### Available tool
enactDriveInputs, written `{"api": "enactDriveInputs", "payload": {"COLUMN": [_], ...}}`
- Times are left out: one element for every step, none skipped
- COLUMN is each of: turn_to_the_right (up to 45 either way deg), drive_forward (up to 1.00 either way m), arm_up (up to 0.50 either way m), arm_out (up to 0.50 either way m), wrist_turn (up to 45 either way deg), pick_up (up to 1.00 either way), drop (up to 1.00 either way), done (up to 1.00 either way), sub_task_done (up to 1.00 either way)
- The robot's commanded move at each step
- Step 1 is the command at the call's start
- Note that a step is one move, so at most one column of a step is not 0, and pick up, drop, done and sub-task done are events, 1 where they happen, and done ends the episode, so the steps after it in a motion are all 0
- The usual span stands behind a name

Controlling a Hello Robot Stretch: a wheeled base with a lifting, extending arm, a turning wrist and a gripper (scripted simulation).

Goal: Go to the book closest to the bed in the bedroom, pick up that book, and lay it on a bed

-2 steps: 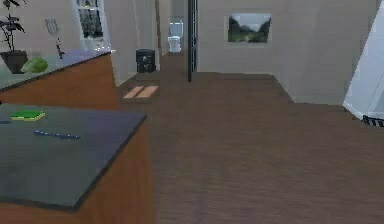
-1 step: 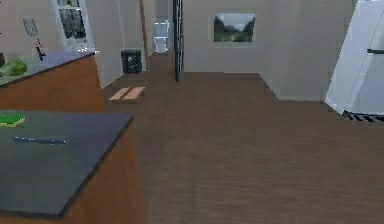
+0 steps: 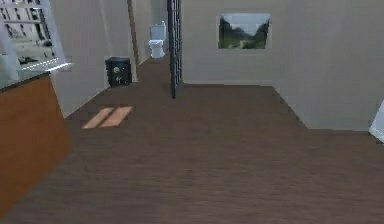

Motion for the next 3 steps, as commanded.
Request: {"api": "enactDriveInputs", "payload": {"turn_to_the_right": [9.0,0.0,-21.0], "drive_forward": [0.00,0.15,0.00], "arm_up": [0.00,0.00,0.00], "arm_out": [0.00,0.00,0.00], "wrist_turn": [0.0,0.0,0.0], "pick_up": [0.00,0.00,0.00], "drop": [0.00,0.00,0.00], "done": [0.00,0.00,0.00], "sub_task_done": [0.00,0.00,0.00]}}
